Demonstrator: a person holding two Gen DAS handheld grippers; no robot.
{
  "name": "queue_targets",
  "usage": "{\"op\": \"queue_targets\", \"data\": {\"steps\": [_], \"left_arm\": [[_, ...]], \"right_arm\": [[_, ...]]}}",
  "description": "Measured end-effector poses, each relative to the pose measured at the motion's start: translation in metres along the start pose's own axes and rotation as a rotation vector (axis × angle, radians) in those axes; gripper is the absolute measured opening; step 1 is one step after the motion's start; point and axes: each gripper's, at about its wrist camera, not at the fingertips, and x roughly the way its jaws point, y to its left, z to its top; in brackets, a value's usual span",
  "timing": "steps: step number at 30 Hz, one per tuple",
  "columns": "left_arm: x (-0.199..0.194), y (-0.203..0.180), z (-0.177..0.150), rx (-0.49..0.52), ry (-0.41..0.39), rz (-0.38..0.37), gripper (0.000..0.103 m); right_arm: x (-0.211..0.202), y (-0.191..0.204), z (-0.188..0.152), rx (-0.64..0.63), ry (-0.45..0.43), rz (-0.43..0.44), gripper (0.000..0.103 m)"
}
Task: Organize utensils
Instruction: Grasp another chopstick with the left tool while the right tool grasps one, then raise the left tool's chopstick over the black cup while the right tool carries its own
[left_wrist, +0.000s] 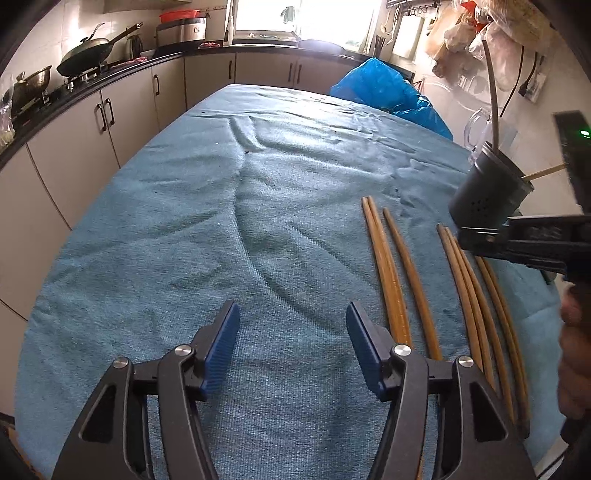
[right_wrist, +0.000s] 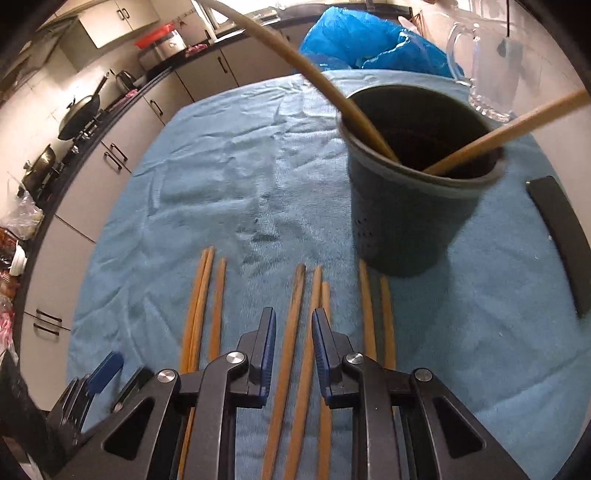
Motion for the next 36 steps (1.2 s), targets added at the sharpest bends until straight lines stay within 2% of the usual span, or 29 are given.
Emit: {"op": "queue_targets", "data": {"steps": [10,12,14,16,21,25,26,29,34,36], "left_arm": [[0.000,0.003,-0.001,-0.018,-0.006,-0.027,0.061],[0.000,0.003,-0.001,-0.018,-0.005,-0.028,0.061],[0.000,0.003,-0.002,-0.018,-0.005,-0.027,0.061],[0.000,0.001,-0.001,-0.016,-0.003,-0.024,0.061],[-0.003,-0.002,0.003,-0.006,0.030,-0.027,0.061],[-0.009,-0.005,0.017,-0.042,0.075,-0.132,0.060],[-0.009,-0.009,0.024,-0.045,0.092,-0.163,0.056],[-0.003,-0.022,0.038,-0.042,0.143,-0.197,0.045],[0.021,-0.050,0.066,-0.039,0.251,-0.272,0.023],[0.029,-0.059,0.074,-0.035,0.275,-0.261,0.022]], "right_arm": [[0.025,0.010,0.015,-0.024,0.025,-0.045,0.015],[0.031,0.014,0.015,-0.051,0.049,-0.057,0.014],[0.029,0.022,0.013,-0.100,0.037,-0.083,0.010],[0.026,0.023,0.010,-0.107,0.041,-0.051,0.008],[-0.006,0.017,-0.002,-0.093,-0.022,0.030,0.008],[-0.053,0.009,-0.011,-0.086,-0.120,0.076,0.008],[-0.067,0.006,-0.013,-0.082,-0.151,0.087,0.008],[-0.095,-0.003,-0.024,-0.070,-0.206,0.100,0.008],[-0.118,-0.017,-0.037,-0.047,-0.258,0.125,0.008],[-0.121,-0.021,-0.039,-0.036,-0.272,0.133,0.008]]}}
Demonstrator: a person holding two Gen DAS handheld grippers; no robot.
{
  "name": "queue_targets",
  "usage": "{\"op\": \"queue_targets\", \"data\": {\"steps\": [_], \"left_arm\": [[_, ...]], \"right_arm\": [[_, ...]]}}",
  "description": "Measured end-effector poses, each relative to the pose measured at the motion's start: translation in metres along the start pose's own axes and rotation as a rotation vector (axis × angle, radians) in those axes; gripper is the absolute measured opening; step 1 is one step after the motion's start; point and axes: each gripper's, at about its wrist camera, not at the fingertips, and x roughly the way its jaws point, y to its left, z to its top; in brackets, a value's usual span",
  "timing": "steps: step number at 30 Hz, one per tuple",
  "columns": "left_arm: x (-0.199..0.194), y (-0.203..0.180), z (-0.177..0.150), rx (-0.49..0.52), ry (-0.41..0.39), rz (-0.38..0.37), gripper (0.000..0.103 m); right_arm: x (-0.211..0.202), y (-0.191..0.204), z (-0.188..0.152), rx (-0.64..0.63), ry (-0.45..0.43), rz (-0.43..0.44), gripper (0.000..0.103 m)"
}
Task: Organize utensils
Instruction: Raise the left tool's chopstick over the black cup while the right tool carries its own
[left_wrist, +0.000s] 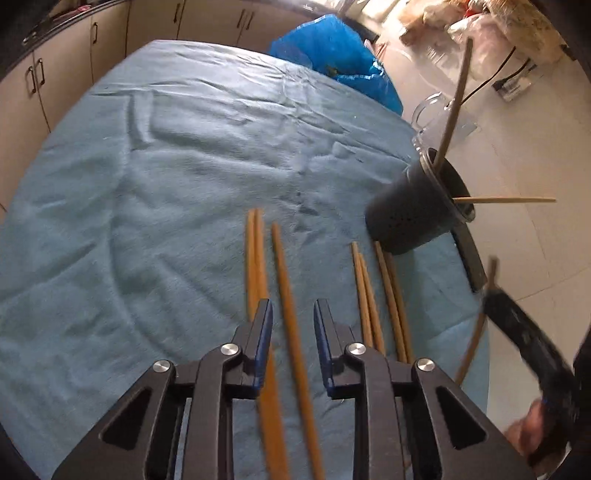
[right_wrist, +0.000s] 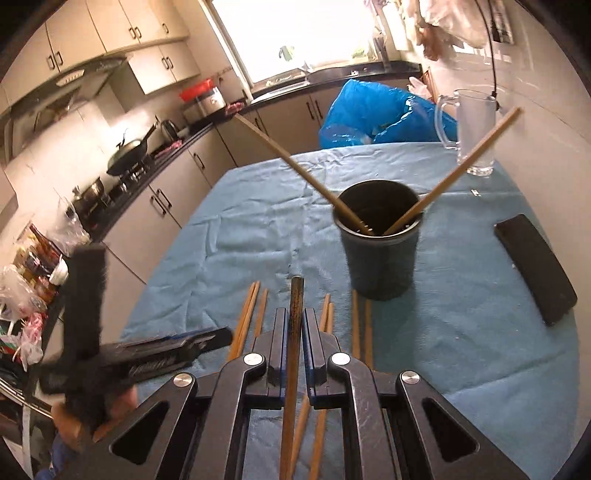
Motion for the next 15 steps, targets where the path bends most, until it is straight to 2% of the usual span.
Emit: {"op": "queue_targets", "data": {"steps": [7,9,15], "left_arm": [[0.032,-0.013,0.023,-0.001,0.067,0.073,0.022],[0.038,-0.015,0.027,0.000,0.070,0.128,0.021],[0.052,-0.022,0.032,0.022,0.073,0.192,0.021]], "right_arm": [[-0.005,-0.015,-0.004,0.038,-0.015,0.027,0.008],[-0.007,-0.020,-0.005,0.046,-0.018,0.033,0.008],[-0.010,-0.028,-0.006,0.067,-0.026,0.052,0.008]]}}
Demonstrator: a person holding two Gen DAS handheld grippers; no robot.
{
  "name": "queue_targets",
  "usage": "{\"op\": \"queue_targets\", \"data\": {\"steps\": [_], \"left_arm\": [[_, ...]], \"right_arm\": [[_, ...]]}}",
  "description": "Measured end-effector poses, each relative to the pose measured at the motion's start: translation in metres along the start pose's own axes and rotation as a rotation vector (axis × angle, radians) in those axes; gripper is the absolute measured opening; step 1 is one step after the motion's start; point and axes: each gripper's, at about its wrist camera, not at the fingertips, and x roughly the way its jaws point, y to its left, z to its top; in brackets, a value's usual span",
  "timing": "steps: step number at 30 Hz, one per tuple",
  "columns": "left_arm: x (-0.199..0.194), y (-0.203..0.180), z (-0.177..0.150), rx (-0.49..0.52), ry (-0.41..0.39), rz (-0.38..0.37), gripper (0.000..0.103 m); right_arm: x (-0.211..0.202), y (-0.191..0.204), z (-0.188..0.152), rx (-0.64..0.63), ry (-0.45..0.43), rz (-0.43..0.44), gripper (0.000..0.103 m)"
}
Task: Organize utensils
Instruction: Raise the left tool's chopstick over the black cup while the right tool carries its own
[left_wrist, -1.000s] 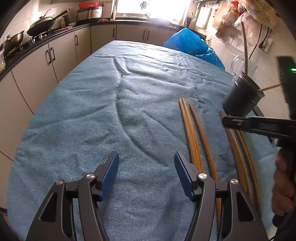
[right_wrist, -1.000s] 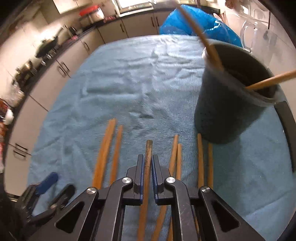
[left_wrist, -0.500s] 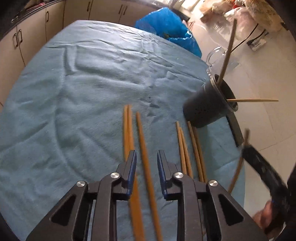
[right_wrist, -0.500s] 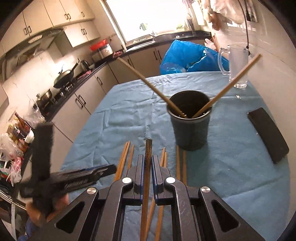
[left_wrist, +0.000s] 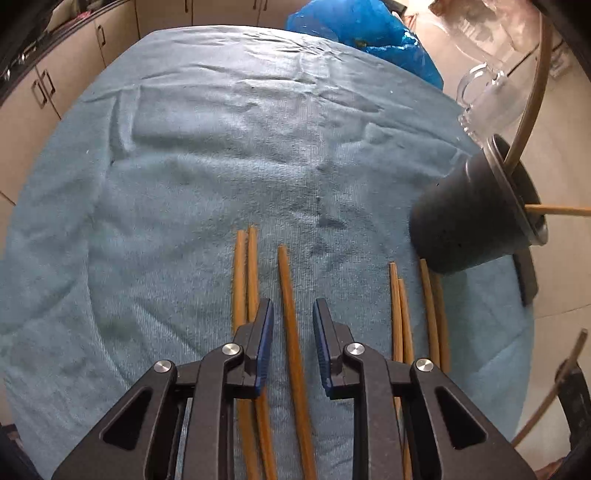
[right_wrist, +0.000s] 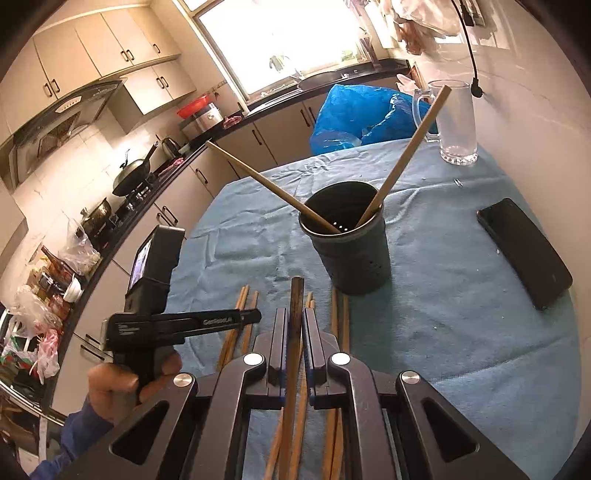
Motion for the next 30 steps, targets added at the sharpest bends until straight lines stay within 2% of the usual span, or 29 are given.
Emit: {"op": "queue_targets", "data": {"steps": [1,2,3,4,7,12,16,20,24,30], "left_arm": [[0.001,-0.003,0.001,0.008,-0.003,0.007,0.019],[0.002,-0.006,0.000,0.019,-0.010,0.026,0.009],[0.003,-0.010,-0.001,0.033,-0.018,0.057,0.006],[0.003,-0.013,-0.003,0.045,-0.026,0.071,0.006],[-0.007,-0.011,-0.011,0.042,-0.050,0.039,0.006],[-0.069,-0.007,-0.034,0.057,-0.224,-0.020,0.006],[-0.124,-0.004,-0.052,0.065,-0.372,-0.055,0.006],[-0.164,-0.005,-0.068,0.079,-0.477,-0.076,0.006],[-0.185,-0.003,-0.075,0.096,-0.529,-0.084,0.006],[-0.199,0.000,-0.082,0.079,-0.550,-0.093,0.006]], "right_arm": [[0.000,-0.001,0.000,0.003,-0.001,0.003,0.008],[0.000,-0.001,0.001,0.003,-0.002,0.005,0.008],[0.000,-0.001,0.001,0.003,-0.003,0.007,0.008],[-0.001,-0.001,0.000,0.004,-0.004,0.008,0.008],[-0.006,0.000,-0.001,-0.002,-0.014,0.010,0.008],[-0.016,0.004,-0.001,-0.021,-0.045,0.015,0.008],[-0.033,0.016,0.000,-0.054,-0.113,0.027,0.008],[-0.049,0.029,-0.001,-0.091,-0.186,0.038,0.008],[-0.059,0.035,-0.001,-0.111,-0.233,0.047,0.008],[-0.068,0.037,0.000,-0.109,-0.267,0.046,0.008]]}}
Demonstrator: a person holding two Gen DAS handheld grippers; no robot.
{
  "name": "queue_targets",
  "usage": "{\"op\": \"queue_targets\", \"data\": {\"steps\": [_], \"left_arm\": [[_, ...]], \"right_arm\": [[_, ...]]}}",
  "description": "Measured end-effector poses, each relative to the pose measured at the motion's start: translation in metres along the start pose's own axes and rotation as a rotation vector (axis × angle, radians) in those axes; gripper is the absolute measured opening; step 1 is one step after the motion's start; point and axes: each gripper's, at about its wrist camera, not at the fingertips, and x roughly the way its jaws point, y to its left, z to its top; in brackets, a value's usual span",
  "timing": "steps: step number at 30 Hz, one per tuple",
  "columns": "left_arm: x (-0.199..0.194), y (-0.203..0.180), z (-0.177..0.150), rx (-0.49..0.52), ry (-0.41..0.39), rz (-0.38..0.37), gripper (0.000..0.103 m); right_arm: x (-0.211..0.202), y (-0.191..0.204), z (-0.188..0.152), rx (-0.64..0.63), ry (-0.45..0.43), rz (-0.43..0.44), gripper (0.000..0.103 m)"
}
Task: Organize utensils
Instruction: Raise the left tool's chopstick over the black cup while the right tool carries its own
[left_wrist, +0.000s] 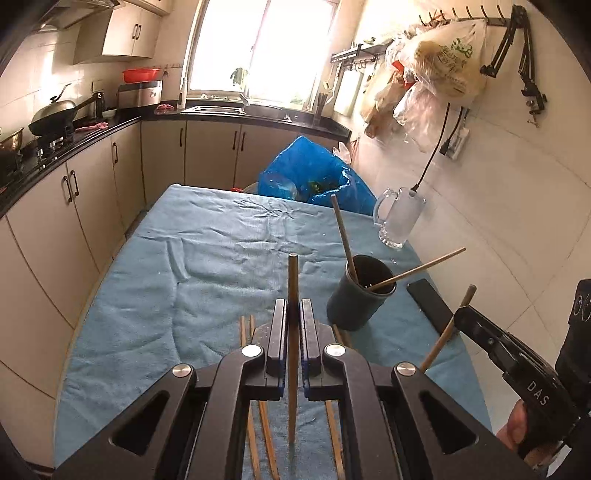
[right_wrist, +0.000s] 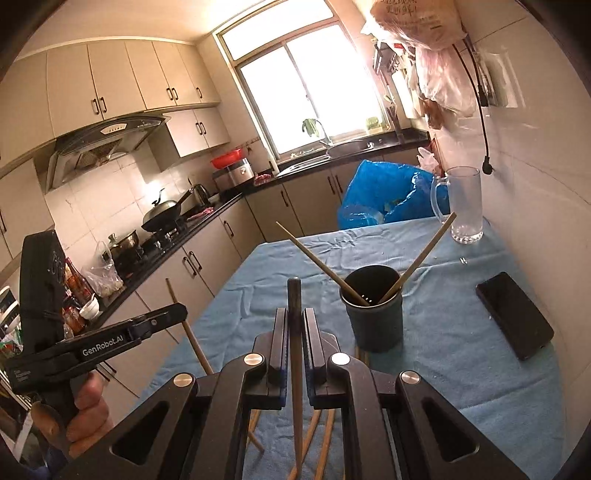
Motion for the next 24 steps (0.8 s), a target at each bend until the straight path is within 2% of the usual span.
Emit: {"op": "queue_targets", "data": {"steps": [10,24], "left_arm": [[-0.009,-0.004,0.003,0.002,-0.019,0.001,0.006],[-0.011,-0.017,0.016,0.019,-0.006,-0.032,0.006]], "right_arm": [[-0.010,-0.005,0.004,0.010,-0.040,0.000,0.008],[-0.027,-0.015,0.020,0.031,-0.096,-0.017,0.008]]}}
